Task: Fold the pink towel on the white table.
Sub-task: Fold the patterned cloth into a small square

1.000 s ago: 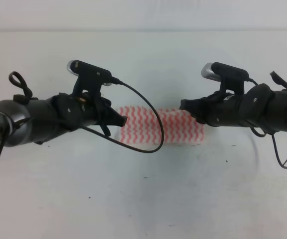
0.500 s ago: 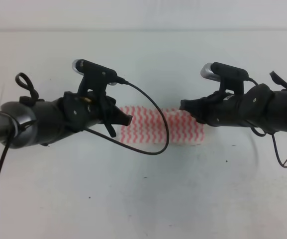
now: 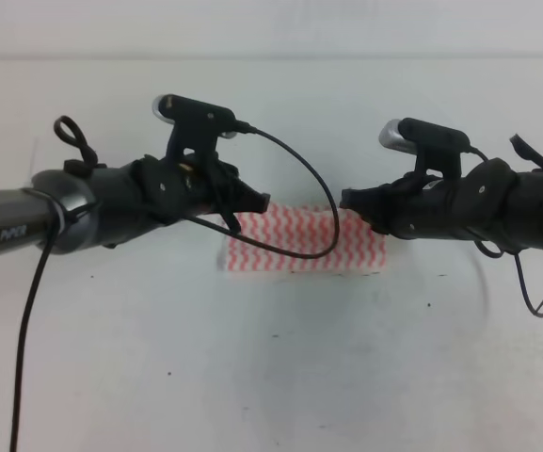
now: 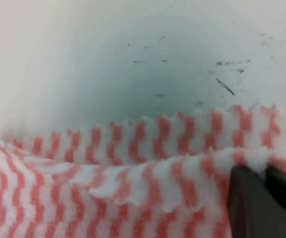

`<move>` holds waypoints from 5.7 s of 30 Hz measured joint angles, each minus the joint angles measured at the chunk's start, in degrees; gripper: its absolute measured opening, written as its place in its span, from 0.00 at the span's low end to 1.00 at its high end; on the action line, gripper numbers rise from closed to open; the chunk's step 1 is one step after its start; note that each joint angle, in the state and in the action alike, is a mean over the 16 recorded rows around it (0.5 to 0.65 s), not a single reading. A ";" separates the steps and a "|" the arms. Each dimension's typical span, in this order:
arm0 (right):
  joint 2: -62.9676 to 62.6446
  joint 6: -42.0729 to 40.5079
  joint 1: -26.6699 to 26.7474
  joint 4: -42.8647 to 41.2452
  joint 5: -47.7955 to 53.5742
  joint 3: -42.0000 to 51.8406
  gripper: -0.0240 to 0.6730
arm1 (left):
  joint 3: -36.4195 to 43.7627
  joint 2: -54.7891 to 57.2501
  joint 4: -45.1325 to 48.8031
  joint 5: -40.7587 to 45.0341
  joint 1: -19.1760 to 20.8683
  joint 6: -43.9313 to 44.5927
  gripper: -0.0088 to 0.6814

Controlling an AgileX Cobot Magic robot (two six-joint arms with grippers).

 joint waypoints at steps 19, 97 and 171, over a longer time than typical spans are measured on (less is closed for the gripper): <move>-0.18 -0.52 -0.03 -0.19 0.58 -0.02 0.01 | -2.91 3.61 -3.61 10.88 -0.02 0.00 0.05; 0.21 -2.88 -1.31 -2.99 2.90 -4.89 0.17 | -2.99 6.27 1.36 11.68 1.77 0.34 0.04; 0.86 10.60 -5.56 -19.72 34.61 -15.98 0.01 | -2.80 0.58 0.78 18.49 2.35 -1.34 0.04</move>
